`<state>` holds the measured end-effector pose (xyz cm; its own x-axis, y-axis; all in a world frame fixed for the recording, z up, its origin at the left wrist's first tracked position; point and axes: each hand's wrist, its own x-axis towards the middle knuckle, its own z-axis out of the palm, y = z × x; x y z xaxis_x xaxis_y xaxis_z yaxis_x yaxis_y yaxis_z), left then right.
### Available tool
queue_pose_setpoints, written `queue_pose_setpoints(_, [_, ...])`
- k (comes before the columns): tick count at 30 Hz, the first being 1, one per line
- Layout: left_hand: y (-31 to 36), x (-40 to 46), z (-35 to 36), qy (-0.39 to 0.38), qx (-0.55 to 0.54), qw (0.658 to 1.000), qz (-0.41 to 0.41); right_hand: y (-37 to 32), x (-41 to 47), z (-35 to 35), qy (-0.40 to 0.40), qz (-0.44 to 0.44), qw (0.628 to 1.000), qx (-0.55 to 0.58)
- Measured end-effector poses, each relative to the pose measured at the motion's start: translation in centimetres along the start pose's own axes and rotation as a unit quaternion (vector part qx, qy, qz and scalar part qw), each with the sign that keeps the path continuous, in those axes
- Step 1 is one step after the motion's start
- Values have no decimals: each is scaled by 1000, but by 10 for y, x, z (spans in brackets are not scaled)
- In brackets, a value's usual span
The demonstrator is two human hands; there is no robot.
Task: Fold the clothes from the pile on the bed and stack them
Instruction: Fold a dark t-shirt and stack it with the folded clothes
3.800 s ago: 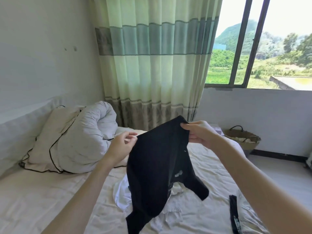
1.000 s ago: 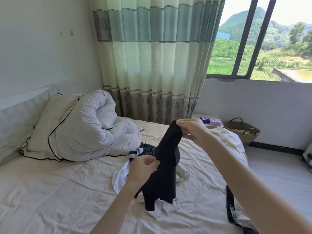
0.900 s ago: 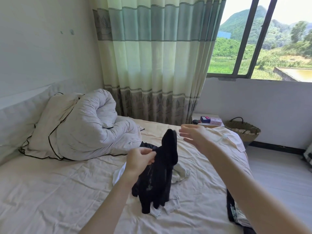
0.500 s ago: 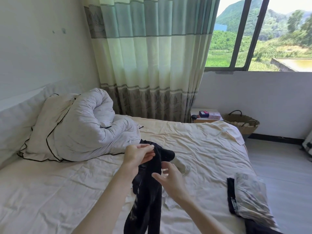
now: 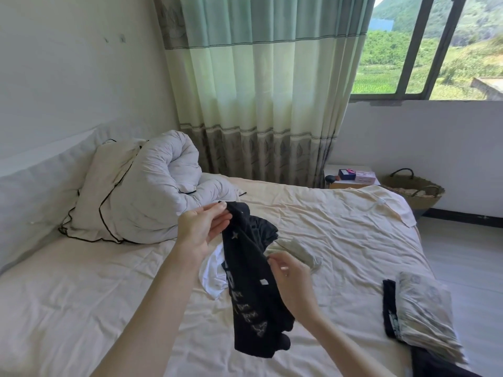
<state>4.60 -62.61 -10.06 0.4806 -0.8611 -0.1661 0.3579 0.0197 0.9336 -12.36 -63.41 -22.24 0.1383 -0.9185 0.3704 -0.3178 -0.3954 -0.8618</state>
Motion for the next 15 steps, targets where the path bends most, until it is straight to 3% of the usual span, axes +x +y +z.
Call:
queue_pose_setpoints(2, [-5, 4, -9, 18, 38, 999, 13, -1, 7, -12, -3, 6, 1000, 25])
queue_pose_setpoints(5, [-20, 8, -20, 41, 234, 969, 65, -9, 24, -28, -38, 51, 996, 59])
queue_pose_setpoints(8, [-31, -3, -15, -57, 390, 913, 104, -25, 42, -36, -119, 58, 989, 63])
queue_pose_setpoints(11, [-45, -20, -2, -209, 443, 864, 117, -40, 52, -33, -165, 58, 980, 97])
queue_pose_setpoints(13, [-53, -25, 4, -197, 478, 840, 165, -46, 54, -33, -169, 64, 976, 123])
queue_pose_setpoints(15, [-54, -26, 5, -156, 464, 850, 192, -47, 53, -37, -169, 63, 977, 117])
